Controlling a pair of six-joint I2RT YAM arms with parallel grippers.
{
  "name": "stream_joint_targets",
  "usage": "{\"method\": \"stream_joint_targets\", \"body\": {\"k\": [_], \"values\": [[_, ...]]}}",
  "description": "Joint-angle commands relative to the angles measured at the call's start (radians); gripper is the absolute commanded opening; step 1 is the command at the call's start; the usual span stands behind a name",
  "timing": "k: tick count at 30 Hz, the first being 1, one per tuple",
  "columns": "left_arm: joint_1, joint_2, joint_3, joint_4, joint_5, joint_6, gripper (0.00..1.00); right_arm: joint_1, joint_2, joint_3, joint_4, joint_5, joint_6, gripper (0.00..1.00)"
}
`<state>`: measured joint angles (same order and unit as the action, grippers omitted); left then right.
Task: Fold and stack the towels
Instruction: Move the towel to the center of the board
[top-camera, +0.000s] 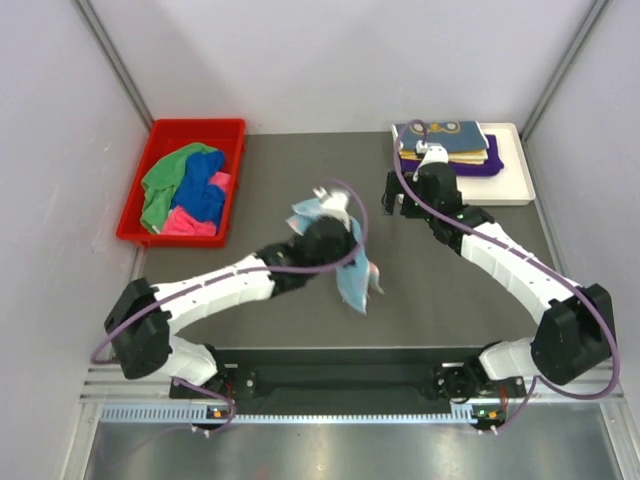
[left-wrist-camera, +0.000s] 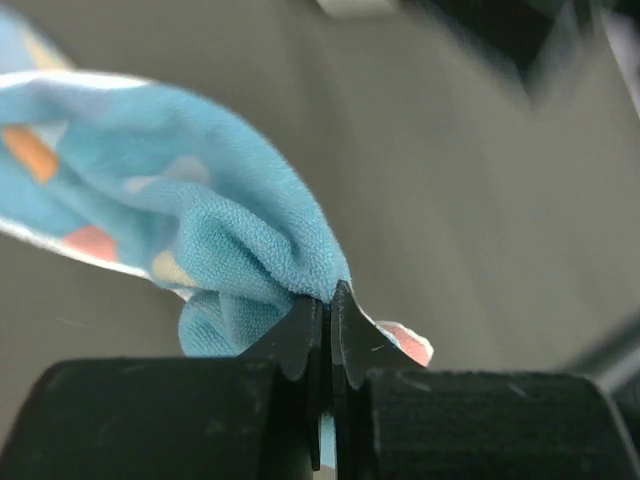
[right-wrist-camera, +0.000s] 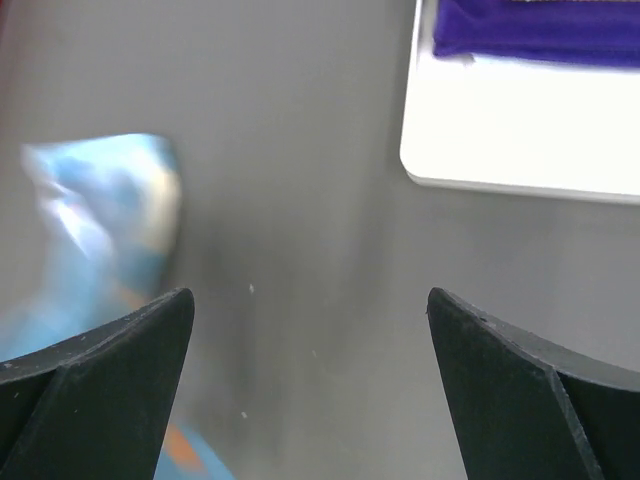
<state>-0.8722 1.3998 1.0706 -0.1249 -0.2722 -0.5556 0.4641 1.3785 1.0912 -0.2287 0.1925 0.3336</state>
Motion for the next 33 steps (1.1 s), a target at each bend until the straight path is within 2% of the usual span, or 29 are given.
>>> {"method": "stream_joint_targets", "body": {"k": [1, 6, 8, 11, 12, 13, 15, 17, 18, 20, 21, 23, 25, 27, 33], "values": [[-0.178, 0.019, -0.098, 0.069, -0.033, -0.134, 0.0, -0.008, -0.05, -0.059, -0.001, 0.01, 0.002, 1.0], [-0.397, -0.002, -0.231, 0.099, -0.148, -0.394, 0.0, 0.01, -0.07, -0.168, 0.014, -0.005, 0.024, 1.0], [-0.445, -0.015, -0.277, 0.07, -0.197, -0.501, 0.0, 0.036, -0.07, -0.2, 0.005, 0.019, 0.027, 1.0], [-0.497, -0.045, -0.327, 0.058, -0.197, -0.566, 0.16, 0.062, -0.082, -0.252, 0.023, 0.042, 0.047, 1.0], [-0.522, -0.065, -0.331, 0.054, -0.203, -0.567, 0.29, 0.073, -0.085, -0.261, 0.029, 0.047, 0.048, 1.0], [-0.528, -0.08, -0.333, 0.045, -0.205, -0.561, 0.35, 0.076, -0.087, -0.269, 0.037, 0.051, 0.05, 1.0], [-0.528, -0.134, -0.305, -0.046, -0.249, -0.567, 0.43, 0.079, -0.072, -0.264, 0.043, 0.053, 0.048, 1.0], [-0.528, -0.177, -0.279, -0.12, -0.315, -0.56, 0.45, 0.09, -0.056, -0.24, 0.043, 0.058, 0.039, 1.0], [-0.527, -0.212, -0.268, -0.199, -0.413, -0.557, 0.47, 0.106, -0.049, -0.231, 0.043, 0.062, 0.038, 1.0], [-0.492, -0.234, -0.213, -0.313, -0.473, -0.586, 0.49, 0.125, -0.024, -0.185, 0.029, 0.08, 0.036, 0.99], [-0.435, -0.252, -0.189, -0.387, -0.504, -0.592, 0.49, 0.154, -0.004, -0.148, 0.014, 0.109, 0.036, 0.98], [-0.361, -0.274, -0.196, -0.363, -0.481, -0.551, 0.49, 0.177, 0.022, -0.114, 0.011, 0.125, 0.041, 0.98], [-0.217, -0.294, -0.225, -0.282, -0.364, -0.486, 0.48, 0.208, 0.078, -0.039, -0.016, 0.142, 0.05, 0.94], [-0.081, -0.283, -0.228, -0.242, -0.309, -0.445, 0.47, 0.244, 0.117, 0.011, -0.041, 0.18, 0.058, 0.93], [0.194, -0.142, -0.17, -0.115, -0.03, -0.304, 0.44, 0.303, 0.249, 0.134, -0.075, 0.248, 0.079, 0.91]]}}
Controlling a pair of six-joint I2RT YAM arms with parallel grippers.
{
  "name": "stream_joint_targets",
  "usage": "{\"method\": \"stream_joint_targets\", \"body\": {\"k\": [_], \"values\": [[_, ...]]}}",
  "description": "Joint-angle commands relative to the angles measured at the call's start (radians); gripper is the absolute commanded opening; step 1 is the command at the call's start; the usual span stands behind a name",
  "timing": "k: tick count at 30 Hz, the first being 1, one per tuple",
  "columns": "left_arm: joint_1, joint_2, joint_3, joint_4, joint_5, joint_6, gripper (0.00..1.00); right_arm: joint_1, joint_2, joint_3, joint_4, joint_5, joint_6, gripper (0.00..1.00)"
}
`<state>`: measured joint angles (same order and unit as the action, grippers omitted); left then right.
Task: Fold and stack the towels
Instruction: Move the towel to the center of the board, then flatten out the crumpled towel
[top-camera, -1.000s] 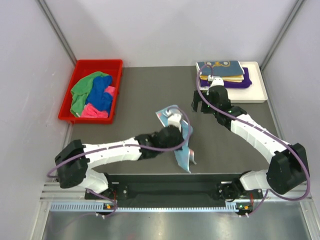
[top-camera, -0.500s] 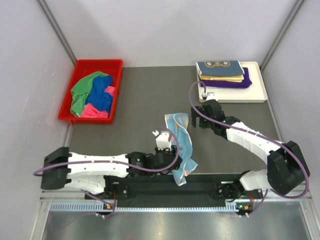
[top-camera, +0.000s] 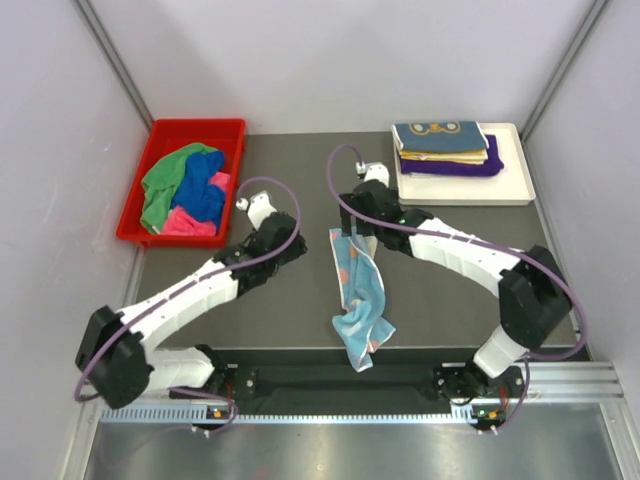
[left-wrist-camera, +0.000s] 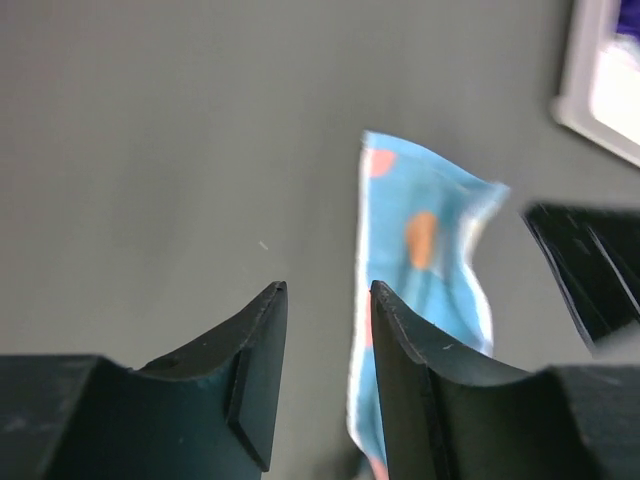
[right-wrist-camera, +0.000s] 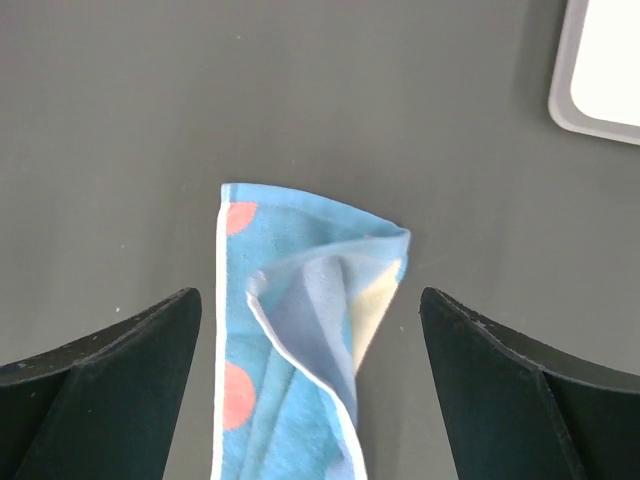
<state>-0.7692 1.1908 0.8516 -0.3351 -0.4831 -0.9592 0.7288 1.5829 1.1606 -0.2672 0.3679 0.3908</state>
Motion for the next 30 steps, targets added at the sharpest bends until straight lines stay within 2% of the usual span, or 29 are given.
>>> {"method": "stream_joint_targets", "body": {"k": [1, 8, 11, 13, 14, 16, 17, 19, 20, 26, 30], "values": [[0.111, 0.093, 0.064, 0.097, 0.205, 0.112, 0.43, 0.043, 0.075, 0.085, -0.038, 0.077, 0.02, 0.89], [0.205, 0.272, 0.125, 0.162, 0.32, 0.152, 0.43, 0.063, 0.157, 0.122, -0.049, 0.108, 0.029, 0.85], [0.211, 0.346, 0.155, 0.196, 0.389, 0.174, 0.42, 0.063, 0.189, 0.14, -0.067, 0.118, 0.025, 0.8], [0.209, 0.383, 0.185, 0.212, 0.426, 0.188, 0.42, 0.058, 0.19, 0.126, -0.067, 0.131, 0.026, 0.72], [0.209, 0.423, 0.208, 0.215, 0.437, 0.191, 0.43, 0.052, 0.187, 0.119, -0.061, 0.129, 0.026, 0.63], [0.211, 0.463, 0.231, 0.219, 0.474, 0.208, 0.45, 0.038, 0.174, 0.091, -0.052, 0.128, 0.028, 0.55], [0.212, 0.499, 0.256, 0.22, 0.477, 0.215, 0.46, 0.021, 0.167, 0.083, -0.047, 0.121, 0.028, 0.46], [0.211, 0.538, 0.277, 0.226, 0.514, 0.229, 0.47, 0.003, 0.148, 0.054, -0.023, 0.1, 0.02, 0.39], [0.211, 0.576, 0.296, 0.229, 0.517, 0.234, 0.48, -0.012, 0.141, 0.048, -0.021, 0.094, 0.014, 0.31], [0.212, 0.711, 0.363, 0.24, 0.541, 0.263, 0.51, -0.078, 0.091, -0.021, 0.005, 0.052, -0.007, 0.14], [0.212, 0.763, 0.391, 0.242, 0.535, 0.275, 0.52, -0.135, 0.051, -0.09, 0.026, 0.006, -0.016, 0.11]]}}
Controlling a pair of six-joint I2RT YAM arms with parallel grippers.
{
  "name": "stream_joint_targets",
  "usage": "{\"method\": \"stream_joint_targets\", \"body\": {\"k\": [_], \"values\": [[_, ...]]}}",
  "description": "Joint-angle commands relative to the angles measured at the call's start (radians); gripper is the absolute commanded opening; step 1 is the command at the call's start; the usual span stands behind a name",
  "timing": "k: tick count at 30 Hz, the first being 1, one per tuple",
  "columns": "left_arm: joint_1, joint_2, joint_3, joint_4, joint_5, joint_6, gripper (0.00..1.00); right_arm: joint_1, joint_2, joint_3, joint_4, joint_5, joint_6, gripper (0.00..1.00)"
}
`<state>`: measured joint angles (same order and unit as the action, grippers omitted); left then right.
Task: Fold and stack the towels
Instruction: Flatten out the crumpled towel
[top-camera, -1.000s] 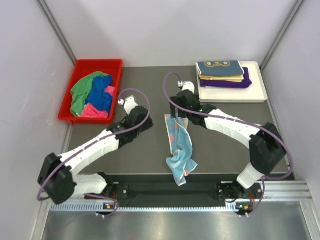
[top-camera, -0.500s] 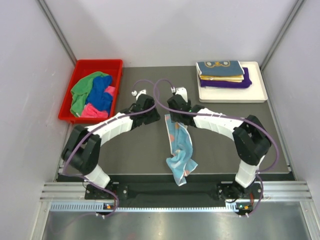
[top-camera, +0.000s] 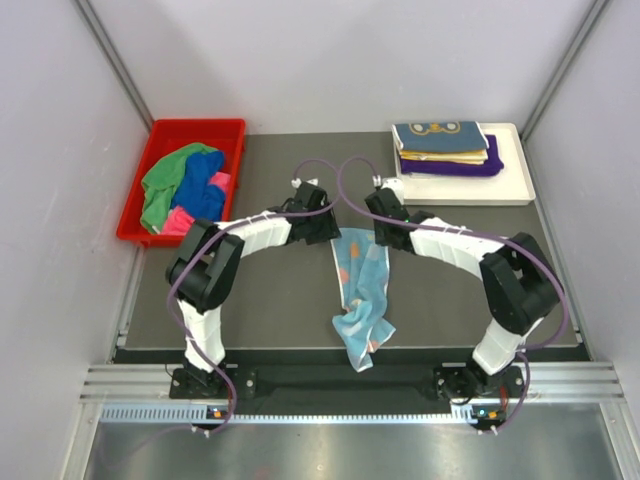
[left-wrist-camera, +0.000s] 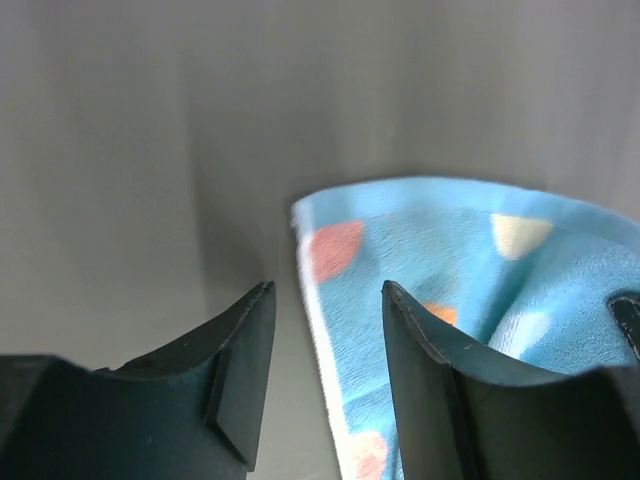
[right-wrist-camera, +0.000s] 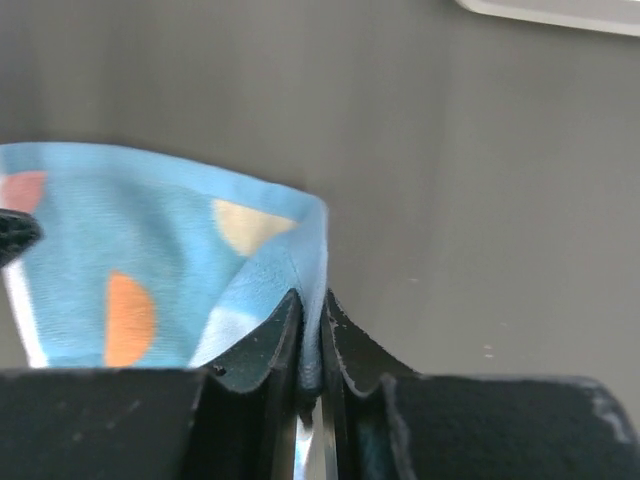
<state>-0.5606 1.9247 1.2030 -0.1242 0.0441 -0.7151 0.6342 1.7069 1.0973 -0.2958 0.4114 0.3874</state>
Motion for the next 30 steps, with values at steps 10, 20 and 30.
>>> {"method": "stream_joint_targets", "body": {"k": [10, 20, 30], "values": [[0.004, 0.138, 0.156, -0.084, -0.095, 0.048, 0.49, -0.168, -0.066, -0.102, 0.115, -0.109, -0.045, 0.09], [0.002, 0.22, 0.236, -0.21, -0.145, 0.054, 0.39, -0.278, -0.029, -0.103, 0.136, -0.158, -0.051, 0.4], [0.001, 0.18, 0.233, -0.242, -0.079, 0.12, 0.56, -0.32, 0.065, -0.062, 0.145, -0.172, -0.048, 0.51]]}}
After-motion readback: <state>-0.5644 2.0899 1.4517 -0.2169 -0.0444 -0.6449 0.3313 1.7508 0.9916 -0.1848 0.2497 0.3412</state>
